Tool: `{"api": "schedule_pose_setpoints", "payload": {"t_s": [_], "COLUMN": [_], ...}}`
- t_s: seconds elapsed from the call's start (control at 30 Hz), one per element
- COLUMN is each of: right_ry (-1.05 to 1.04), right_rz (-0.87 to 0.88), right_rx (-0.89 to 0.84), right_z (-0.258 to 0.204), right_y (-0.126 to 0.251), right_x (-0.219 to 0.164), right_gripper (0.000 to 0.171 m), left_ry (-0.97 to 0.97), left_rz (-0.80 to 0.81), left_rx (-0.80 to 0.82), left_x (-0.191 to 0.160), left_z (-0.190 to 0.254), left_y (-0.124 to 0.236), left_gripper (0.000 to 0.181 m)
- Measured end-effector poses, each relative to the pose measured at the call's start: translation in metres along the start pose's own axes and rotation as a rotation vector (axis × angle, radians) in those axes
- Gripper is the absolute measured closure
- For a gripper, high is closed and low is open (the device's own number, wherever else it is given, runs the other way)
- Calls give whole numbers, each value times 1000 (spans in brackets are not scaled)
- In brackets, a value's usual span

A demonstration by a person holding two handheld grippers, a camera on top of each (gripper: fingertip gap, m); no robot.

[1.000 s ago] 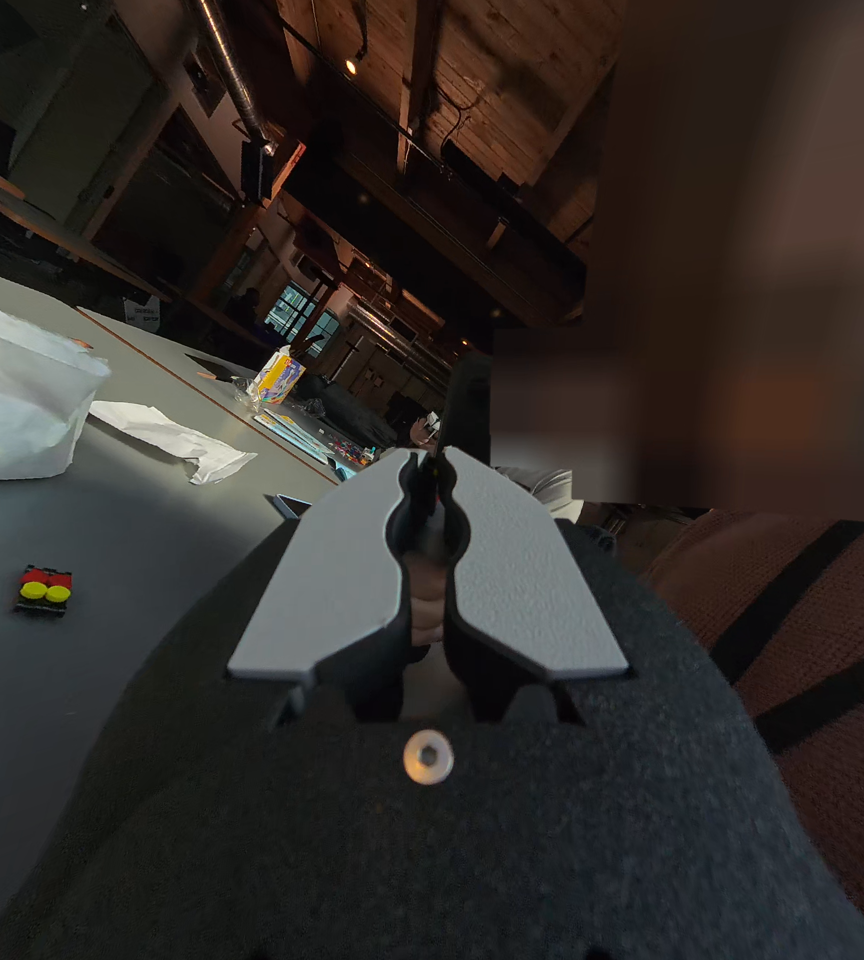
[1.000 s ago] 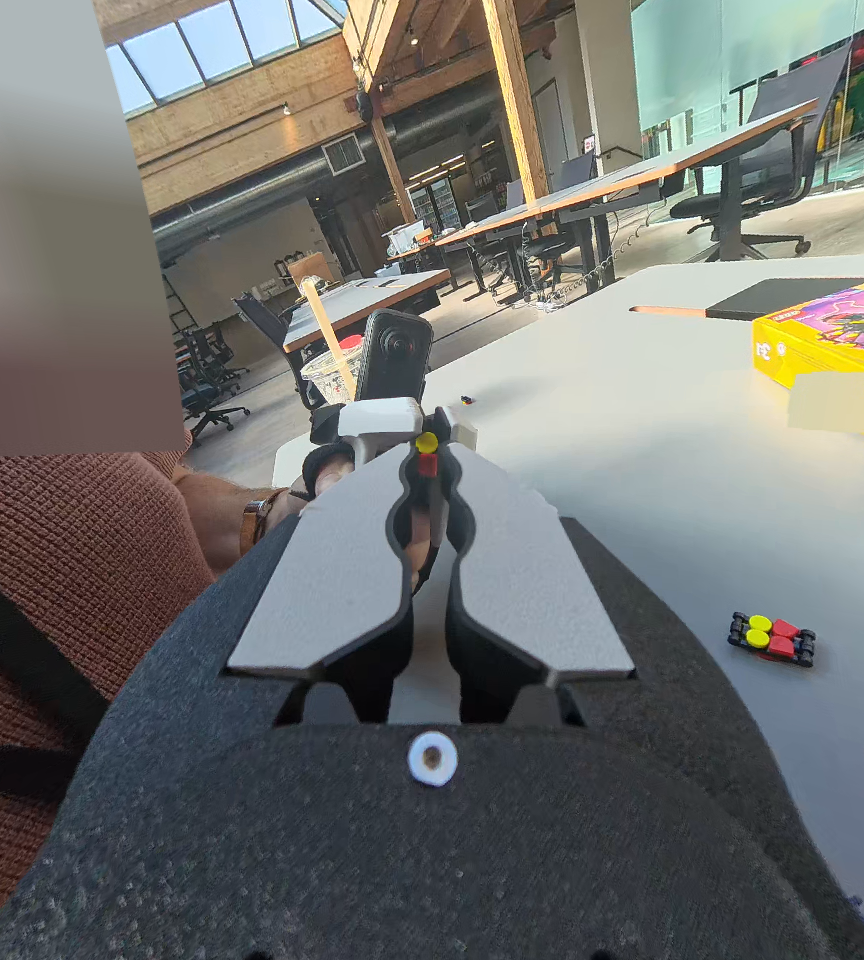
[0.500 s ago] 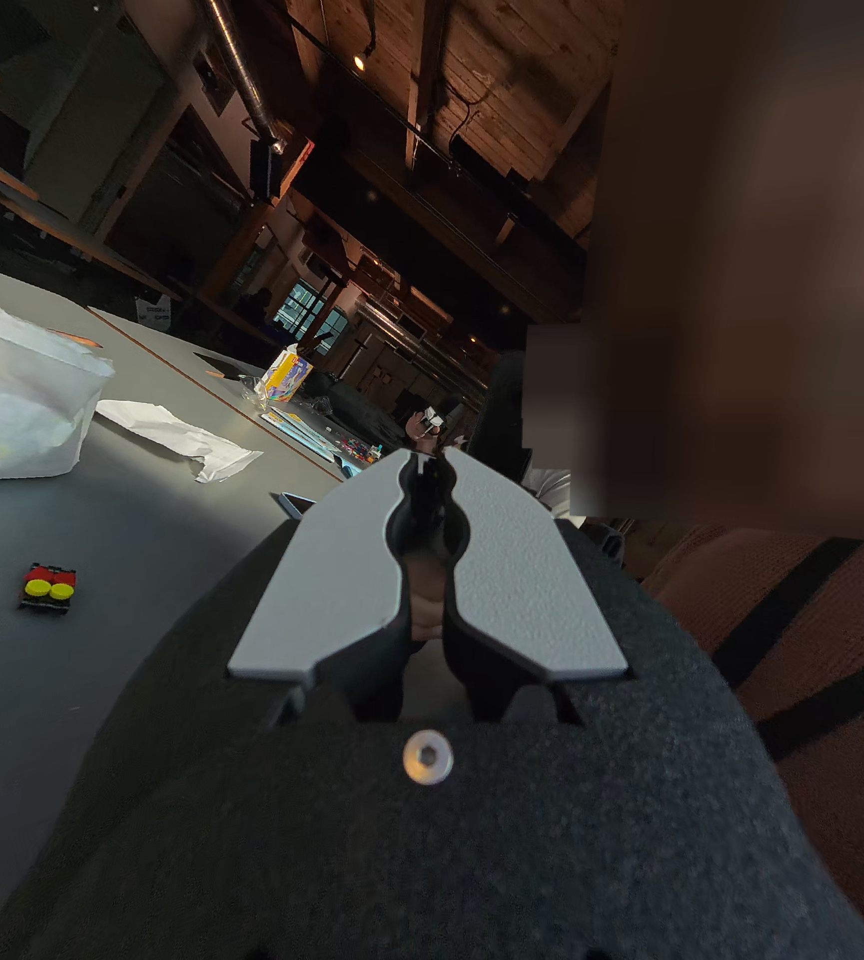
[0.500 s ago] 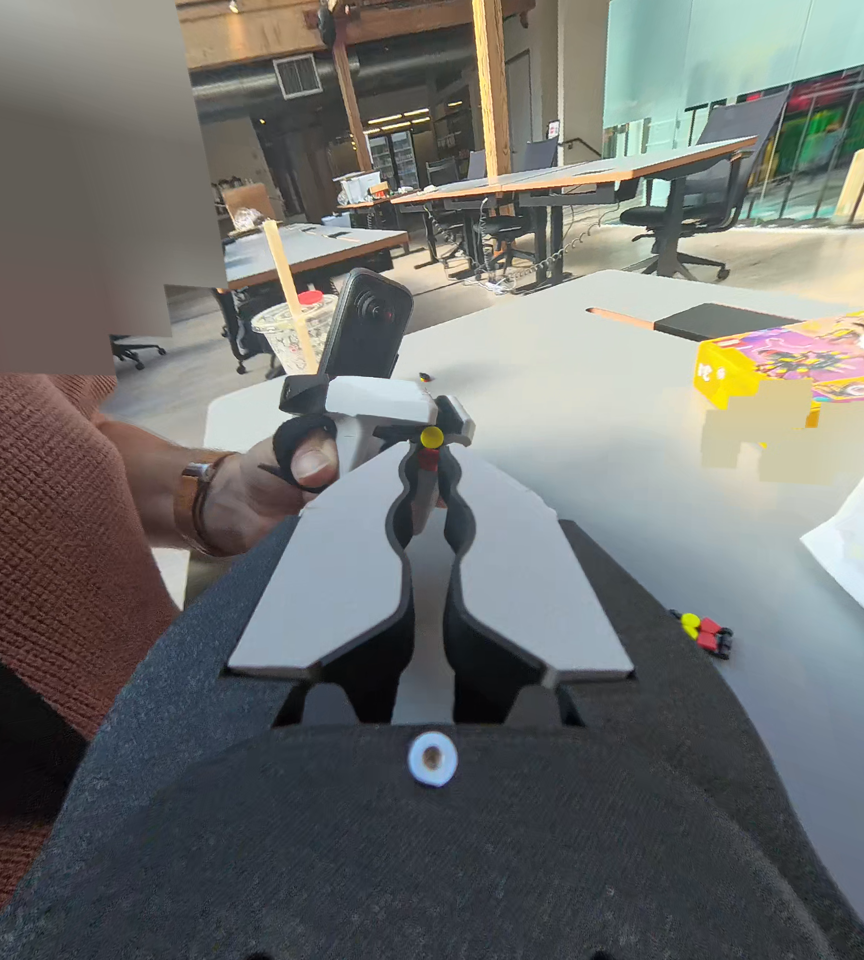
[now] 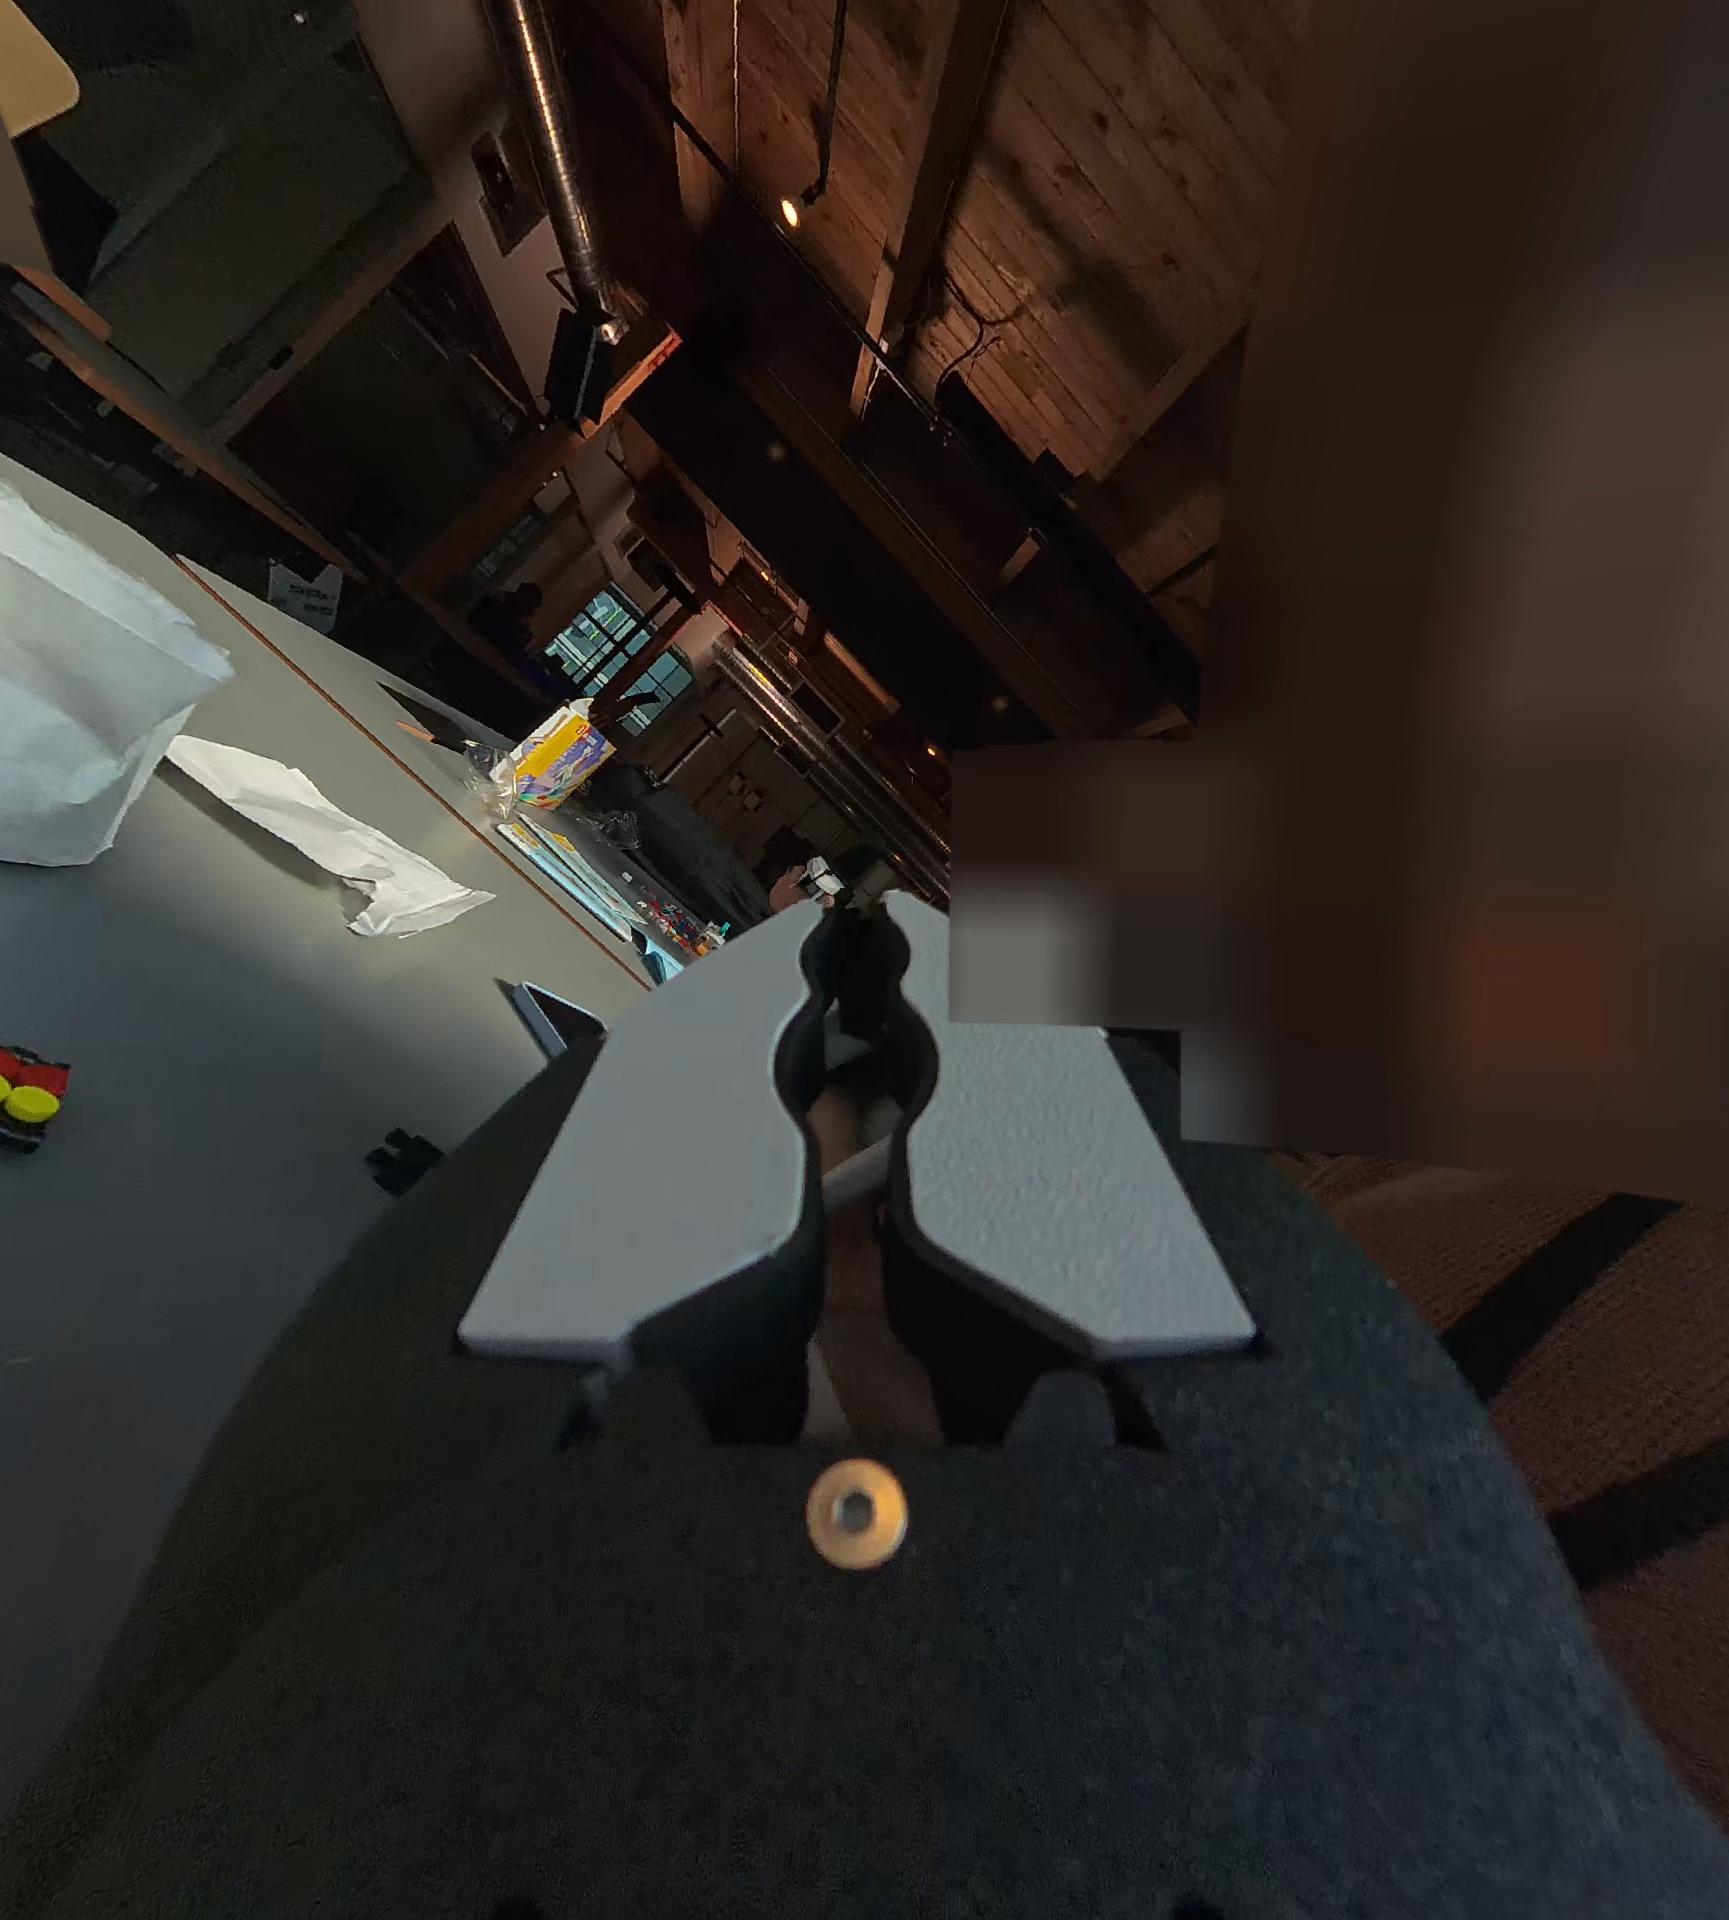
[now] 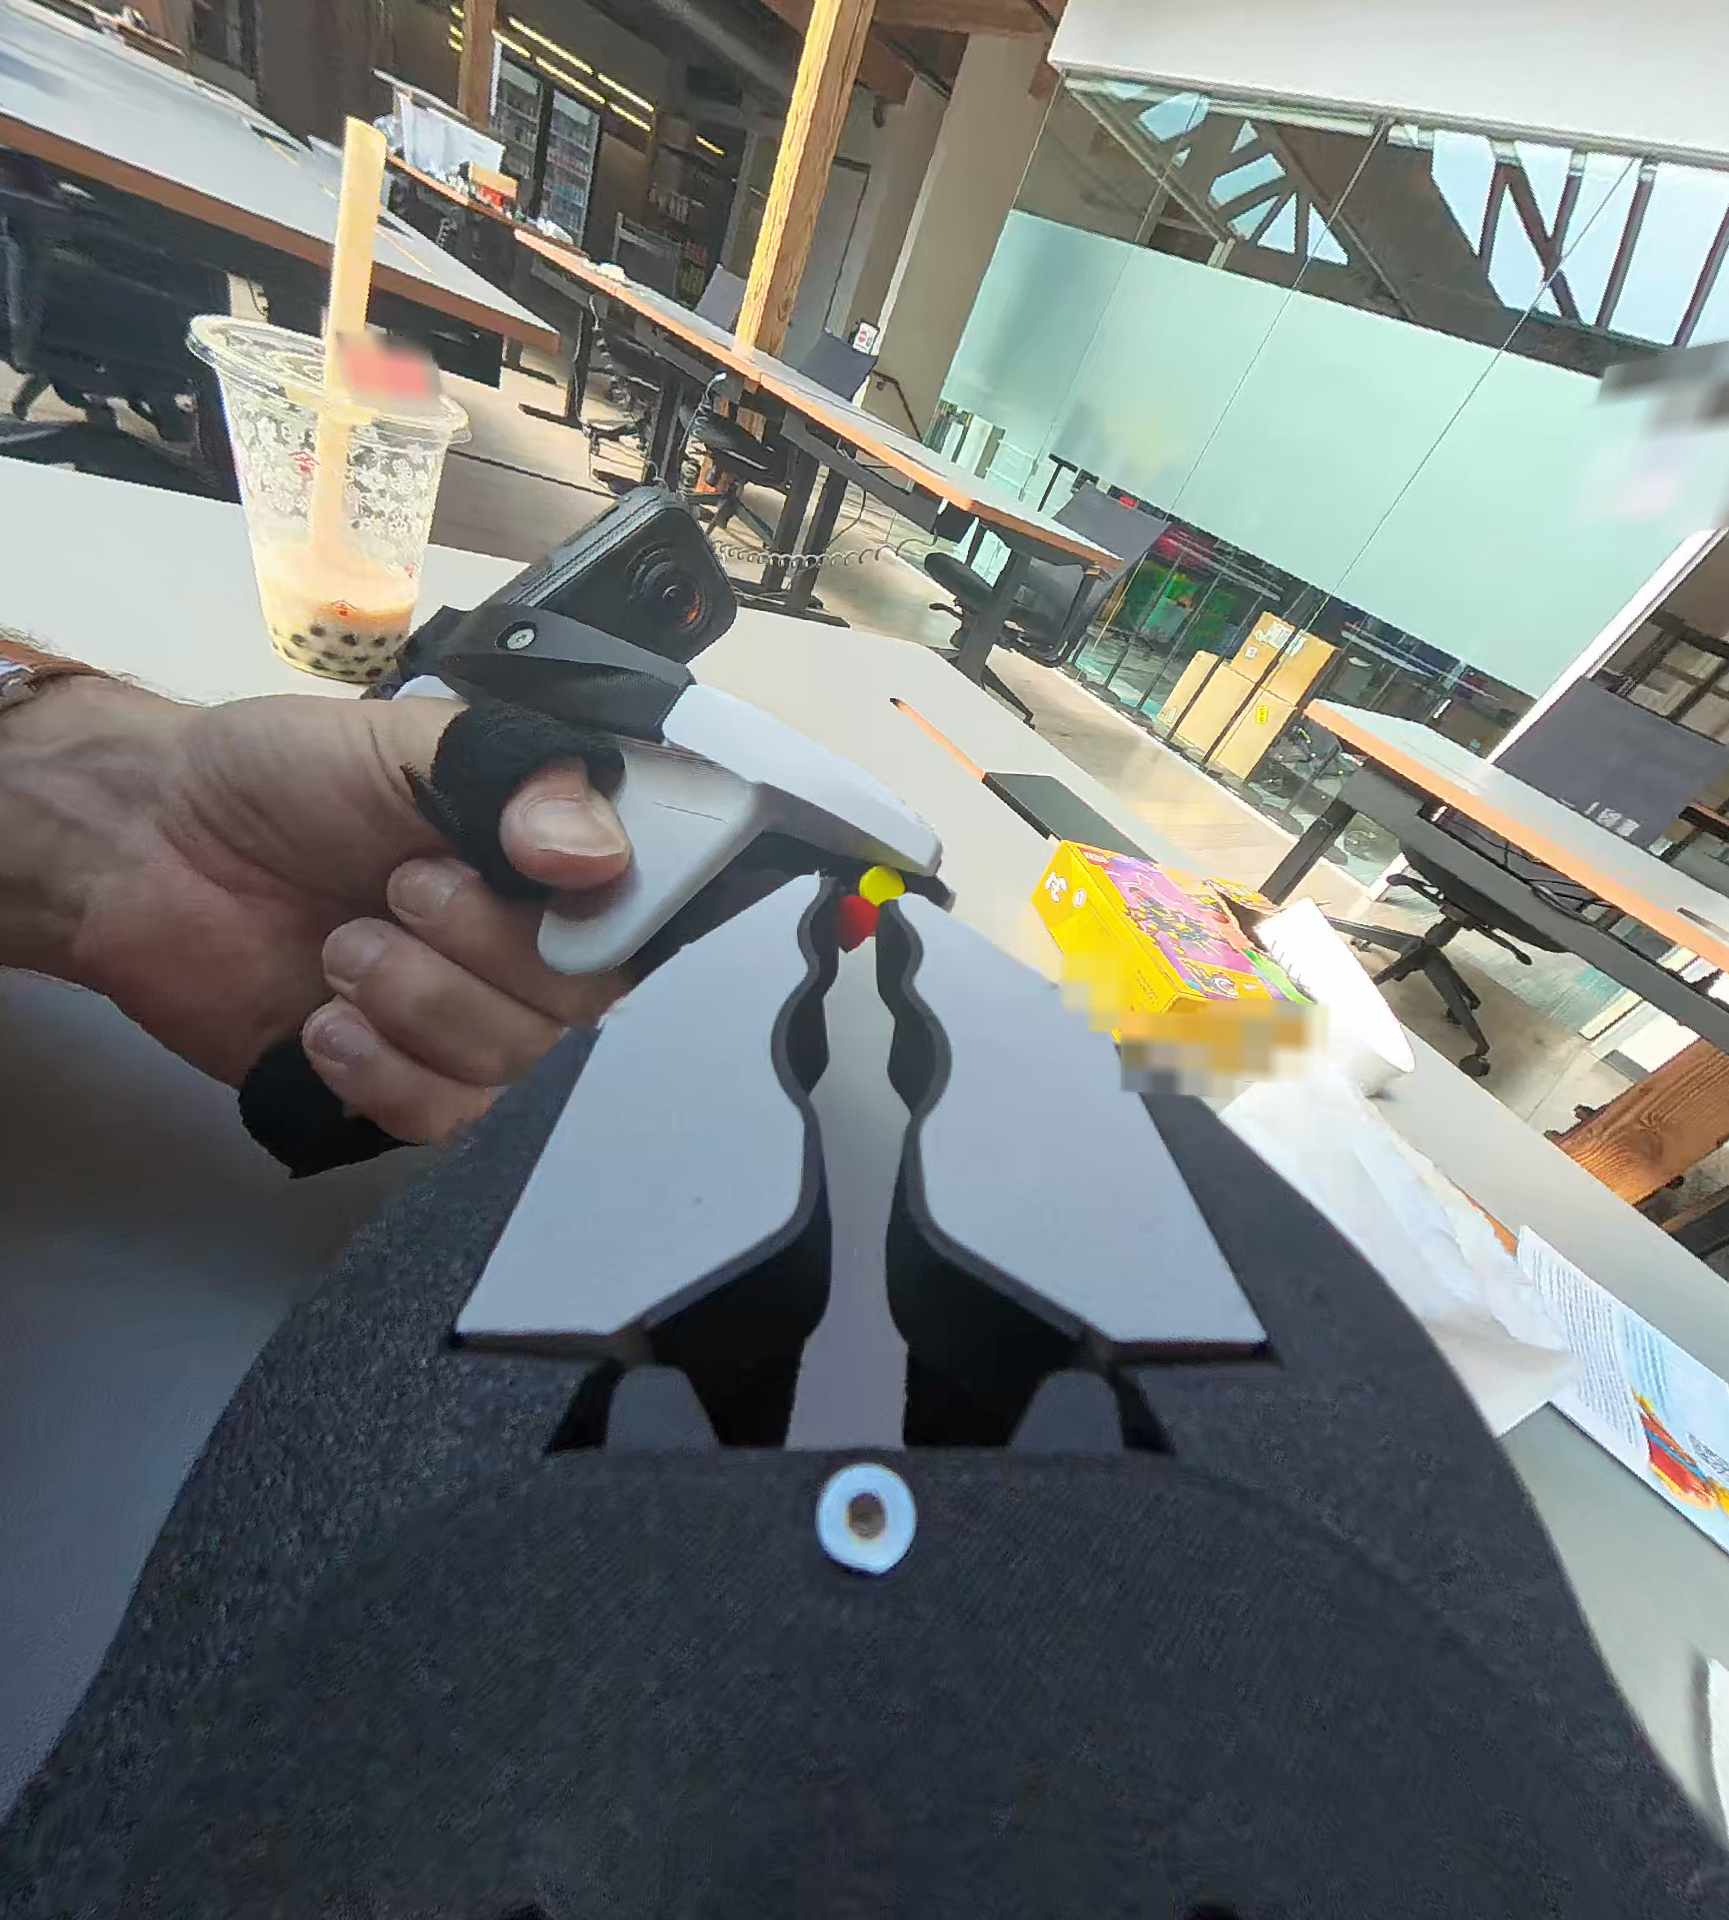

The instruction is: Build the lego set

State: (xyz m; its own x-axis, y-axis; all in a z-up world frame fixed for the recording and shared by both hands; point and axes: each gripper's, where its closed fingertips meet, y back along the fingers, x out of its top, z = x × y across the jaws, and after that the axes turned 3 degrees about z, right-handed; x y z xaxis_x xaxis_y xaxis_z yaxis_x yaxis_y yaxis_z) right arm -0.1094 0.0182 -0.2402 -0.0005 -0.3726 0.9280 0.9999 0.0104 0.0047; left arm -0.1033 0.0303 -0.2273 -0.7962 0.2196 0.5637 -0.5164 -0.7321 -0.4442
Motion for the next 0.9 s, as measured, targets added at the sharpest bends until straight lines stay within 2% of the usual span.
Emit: {"api": "schedule_pose_setpoints", "payload": {"t_s": [0.1,0.27,0.63,0.73,0.83,0.9], "right_ry": [37,-32,188,-27,-374,-482], "right_rz": [21,58,56,12,31,26], "right_rx": [-13,24,-19,49,147,182], "right_z": [0,1,3,3,3,2], "right_y": [2,3,6,1,2,1], "right_x": [1,1,0,-8,-3,-1], "right_gripper": [165,165,165,164,164,164], "left_ry": [26,59,288,94,-146,-254], "left_rz": [-1,8,66,36,-28,-53], "left_rx": [-5,-16,-47,5,22,25], "left_x": [-1,-2,-2,-1,1,2], "left_z": [0,1,-3,-7,0,4], "left_y": [-1,-2,-4,0,-2,-2], "left_gripper": [176,177,176,176,176,176]}}
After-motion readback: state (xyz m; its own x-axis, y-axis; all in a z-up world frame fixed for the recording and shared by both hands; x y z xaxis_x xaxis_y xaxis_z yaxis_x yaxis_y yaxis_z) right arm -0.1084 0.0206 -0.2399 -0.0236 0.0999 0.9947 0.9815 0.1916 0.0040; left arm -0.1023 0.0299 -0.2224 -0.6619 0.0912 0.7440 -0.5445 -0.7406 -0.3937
